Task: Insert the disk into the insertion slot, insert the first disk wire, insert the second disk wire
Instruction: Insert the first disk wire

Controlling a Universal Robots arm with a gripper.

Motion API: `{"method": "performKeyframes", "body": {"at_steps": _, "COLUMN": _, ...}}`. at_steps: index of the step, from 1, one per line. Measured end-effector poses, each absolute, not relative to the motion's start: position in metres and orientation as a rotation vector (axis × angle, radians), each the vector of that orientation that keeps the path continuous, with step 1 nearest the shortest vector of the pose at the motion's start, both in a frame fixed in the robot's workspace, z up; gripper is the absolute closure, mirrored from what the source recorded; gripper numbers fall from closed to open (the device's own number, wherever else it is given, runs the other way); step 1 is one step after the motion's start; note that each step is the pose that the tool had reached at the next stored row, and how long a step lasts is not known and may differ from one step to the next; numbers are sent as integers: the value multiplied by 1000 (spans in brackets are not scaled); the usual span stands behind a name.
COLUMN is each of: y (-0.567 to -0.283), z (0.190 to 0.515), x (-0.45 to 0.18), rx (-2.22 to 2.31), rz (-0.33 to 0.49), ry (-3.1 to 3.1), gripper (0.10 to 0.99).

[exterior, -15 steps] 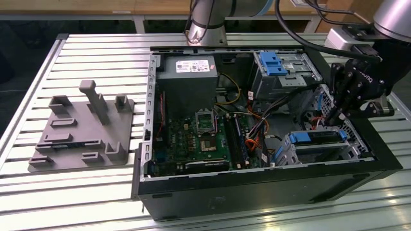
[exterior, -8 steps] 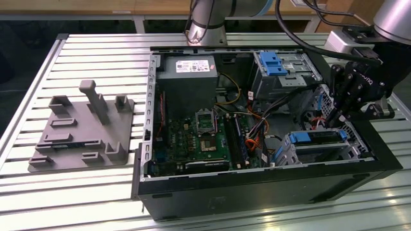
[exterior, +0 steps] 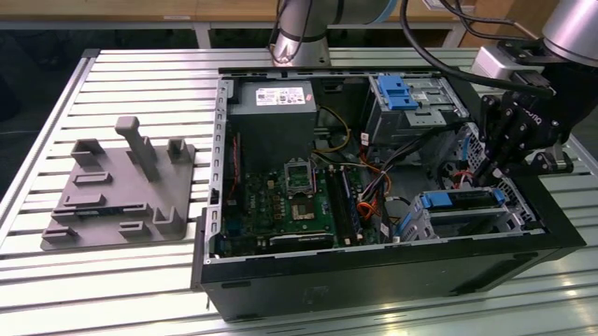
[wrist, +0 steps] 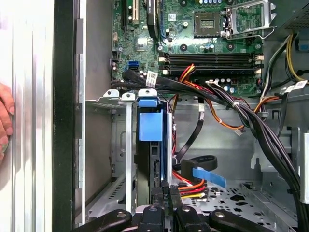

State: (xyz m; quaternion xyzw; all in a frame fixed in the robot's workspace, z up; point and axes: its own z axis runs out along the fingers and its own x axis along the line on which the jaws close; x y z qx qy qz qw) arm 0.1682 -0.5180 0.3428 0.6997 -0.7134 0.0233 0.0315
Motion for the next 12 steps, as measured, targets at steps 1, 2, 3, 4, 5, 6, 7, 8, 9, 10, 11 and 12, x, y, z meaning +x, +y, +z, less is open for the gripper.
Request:
{"method": "performKeyframes", "body": {"at_steps": 1, "y": -518, "z": 343, "x": 168, "rx": 2155, "rz": 72, "ry": -2197, "gripper": 922}}
{"method": "performKeyframes", "body": {"at_steps": 2, "y": -518, "z": 342, "x": 168, "rx": 2155, "rz": 72, "ry": -2197, "gripper": 922}}
{"method": "performKeyframes", "body": {"at_steps": 3, "y": -519, "z": 342, "x": 168, "rx": 2155, "rz": 72, "ry": -2197, "gripper": 922}}
{"method": "performKeyframes", "body": {"at_steps": 4, "y": -519, "z": 342, "x": 168, "rx": 2157, "rz": 72, "ry": -2195, "gripper": 922}}
{"method": "performKeyframes", "body": {"at_steps": 5, "y": -519, "z": 342, "x": 168, "rx": 2160, "rz": 72, "ry": -2192, "gripper": 922}}
{"method": "performKeyframes", "body": {"at_steps": 6, "y": -519, "z": 342, "x": 168, "rx": 2164, "rz": 72, "ry": -2189, "gripper": 922}}
{"method": "performKeyframes", "body": {"at_steps": 7, "y": -519, "z": 341, "x": 168, "rx": 2167, "rz": 72, "ry": -2185, "gripper": 922}}
{"method": "performKeyframes", "body": {"at_steps": 8, "y": -520, "z": 341, "x": 168, "rx": 2171, "rz": 72, "ry": -2182, "gripper": 922}}
{"method": "performKeyframes", "body": {"at_steps": 9, "y": -520, "z": 341, "x": 168, "rx": 2174, "rz": 73, "ry": -2179, "gripper": 922}}
{"method": "performKeyframes", "body": {"at_steps": 10, "y": -520, "z": 341, "x": 168, "rx": 2178, "rz": 73, "ry": -2176, "gripper": 922}}
{"method": "performKeyframes", "body": {"at_steps": 11, "y": -521, "z": 341, "x": 168, "rx": 2181, "rz": 73, "ry": -2173, "gripper": 922}}
{"method": "performKeyframes", "body": {"at_steps": 12, "y": -521, "z": 341, "x": 168, "rx": 2183, "rz": 73, "ry": -2170, "gripper": 922}}
